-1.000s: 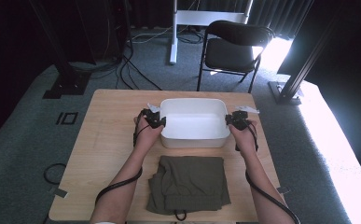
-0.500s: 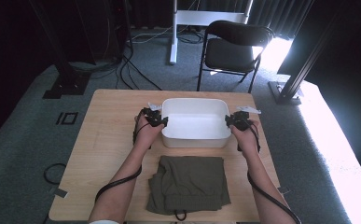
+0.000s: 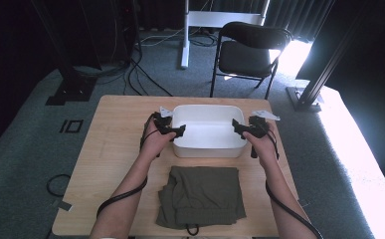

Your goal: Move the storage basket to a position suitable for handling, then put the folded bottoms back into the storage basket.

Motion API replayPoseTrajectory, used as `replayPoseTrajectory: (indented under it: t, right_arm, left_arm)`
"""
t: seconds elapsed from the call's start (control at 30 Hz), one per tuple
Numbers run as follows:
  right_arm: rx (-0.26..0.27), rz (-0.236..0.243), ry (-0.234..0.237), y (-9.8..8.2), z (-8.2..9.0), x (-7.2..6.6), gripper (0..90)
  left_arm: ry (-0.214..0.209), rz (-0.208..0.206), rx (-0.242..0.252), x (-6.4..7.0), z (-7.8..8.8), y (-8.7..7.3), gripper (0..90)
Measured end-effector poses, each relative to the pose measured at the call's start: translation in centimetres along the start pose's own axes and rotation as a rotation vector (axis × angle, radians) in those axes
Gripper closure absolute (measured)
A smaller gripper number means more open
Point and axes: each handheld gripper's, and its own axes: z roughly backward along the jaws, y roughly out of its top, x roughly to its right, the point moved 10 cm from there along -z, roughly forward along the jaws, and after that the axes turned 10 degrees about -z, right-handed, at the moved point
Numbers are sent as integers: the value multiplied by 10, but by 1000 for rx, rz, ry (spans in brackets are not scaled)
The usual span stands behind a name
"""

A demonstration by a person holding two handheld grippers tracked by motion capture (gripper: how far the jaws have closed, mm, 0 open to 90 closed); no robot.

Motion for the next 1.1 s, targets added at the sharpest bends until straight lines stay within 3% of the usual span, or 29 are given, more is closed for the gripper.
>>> replayPoseTrajectory:
  t: [0.07, 0.13, 0.27, 0.43, 0.57, 0.77, 1.1]
  right_arm:
    - [-25, 10, 30, -2, 1, -4, 163]
    - [-34, 45, 20, -2, 2, -5, 163]
    - [-52, 71, 29, -4, 7, -8, 152]
    - [-57, 107, 48, -3, 19, -17, 138]
    - [-54, 108, 66, -3, 26, -22, 138]
    - [-44, 68, 101, -5, 41, -29, 135]
    - [-12, 70, 120, -9, 61, -34, 135]
  left_arm:
    - [-2, -11, 3, 2, 2, 1, 271]
    - [-8, -12, 11, 4, 5, 2, 203]
    - [-17, -20, 5, 6, 14, 1, 203]
    - [-48, -5, 34, 13, 26, 3, 203]
    - [-56, -13, 40, 15, 35, 2, 203]
    - [-68, -31, 52, 21, 50, -1, 203]
    - [-94, -35, 62, 33, 69, -12, 203]
